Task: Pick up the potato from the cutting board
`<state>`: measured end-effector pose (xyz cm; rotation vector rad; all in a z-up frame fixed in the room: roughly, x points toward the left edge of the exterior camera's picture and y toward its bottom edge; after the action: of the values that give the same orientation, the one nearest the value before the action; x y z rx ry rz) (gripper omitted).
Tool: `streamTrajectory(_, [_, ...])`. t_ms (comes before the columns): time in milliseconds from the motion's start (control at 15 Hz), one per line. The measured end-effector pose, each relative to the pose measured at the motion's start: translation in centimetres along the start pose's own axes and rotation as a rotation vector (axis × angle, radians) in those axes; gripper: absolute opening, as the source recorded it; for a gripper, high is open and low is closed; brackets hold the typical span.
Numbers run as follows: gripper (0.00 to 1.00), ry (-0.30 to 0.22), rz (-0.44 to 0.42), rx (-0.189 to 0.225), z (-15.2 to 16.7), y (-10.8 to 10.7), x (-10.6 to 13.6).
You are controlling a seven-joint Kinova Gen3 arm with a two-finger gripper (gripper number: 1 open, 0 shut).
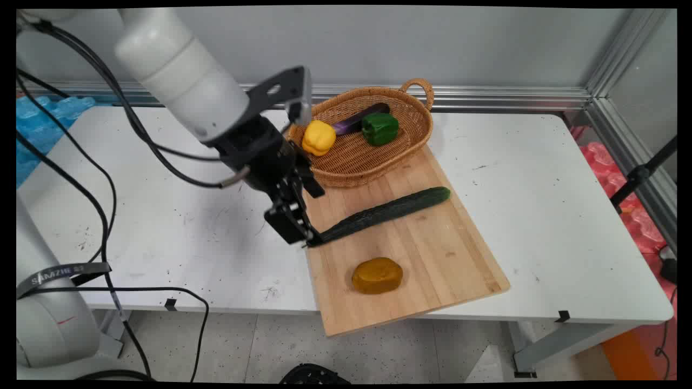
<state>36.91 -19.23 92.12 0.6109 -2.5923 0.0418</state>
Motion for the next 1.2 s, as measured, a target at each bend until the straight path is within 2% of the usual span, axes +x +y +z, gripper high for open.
streamTrajectory(533, [1.00,-0.014,0.072,-0.016,6.5,1.1,1.7])
streamTrajectory(867, [1.00,-0.044,0.086,-0.009,11.9,1.2,2.7])
streamTrajectory(1200, [1.00,-0.066,0.079,-0.008,15.4,1.2,3.3])
